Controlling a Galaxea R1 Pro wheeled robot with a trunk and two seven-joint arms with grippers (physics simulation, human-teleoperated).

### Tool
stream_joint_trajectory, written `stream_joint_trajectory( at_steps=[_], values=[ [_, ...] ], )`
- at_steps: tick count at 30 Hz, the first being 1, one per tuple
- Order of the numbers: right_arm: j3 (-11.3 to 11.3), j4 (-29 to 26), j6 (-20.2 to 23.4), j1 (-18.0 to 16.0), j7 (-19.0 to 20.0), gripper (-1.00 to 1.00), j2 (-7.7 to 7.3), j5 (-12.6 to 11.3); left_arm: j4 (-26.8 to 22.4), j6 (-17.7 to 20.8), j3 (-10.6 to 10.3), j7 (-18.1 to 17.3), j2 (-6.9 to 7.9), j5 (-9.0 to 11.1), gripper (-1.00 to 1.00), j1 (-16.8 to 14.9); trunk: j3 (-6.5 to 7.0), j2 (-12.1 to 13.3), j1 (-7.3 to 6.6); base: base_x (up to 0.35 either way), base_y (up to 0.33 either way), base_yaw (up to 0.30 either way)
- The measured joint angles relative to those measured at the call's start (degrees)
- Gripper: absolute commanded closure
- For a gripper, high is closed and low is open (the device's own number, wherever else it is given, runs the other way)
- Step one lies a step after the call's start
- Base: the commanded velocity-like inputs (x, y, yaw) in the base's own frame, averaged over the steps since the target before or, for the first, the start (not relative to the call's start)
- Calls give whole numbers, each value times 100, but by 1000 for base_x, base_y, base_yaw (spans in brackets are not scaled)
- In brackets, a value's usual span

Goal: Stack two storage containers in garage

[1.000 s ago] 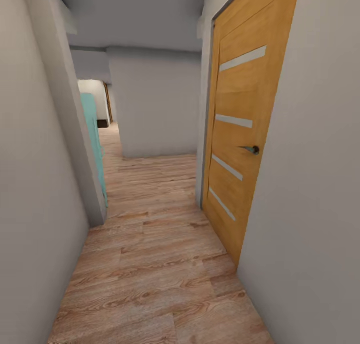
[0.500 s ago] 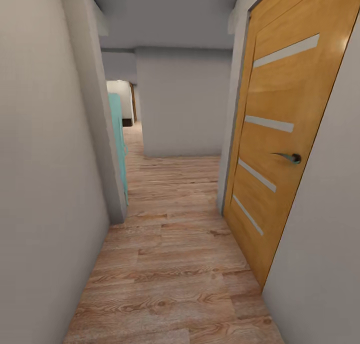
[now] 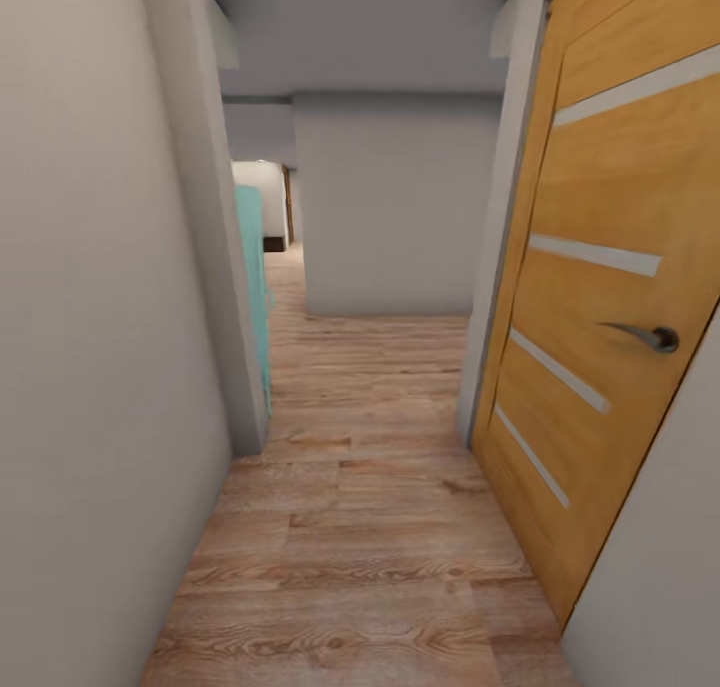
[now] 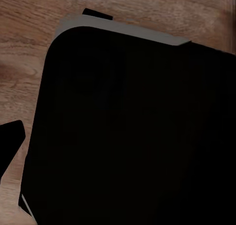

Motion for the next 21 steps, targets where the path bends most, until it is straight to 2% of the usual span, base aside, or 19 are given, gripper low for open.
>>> stream_joint_trajectory(
  at_steps=[21],
  values=[
    [13,1,17,0,-1,-100,-6,10,5,6,-29,0,0,-62,-100,0,0,0,0,322,0,0]
  ],
)
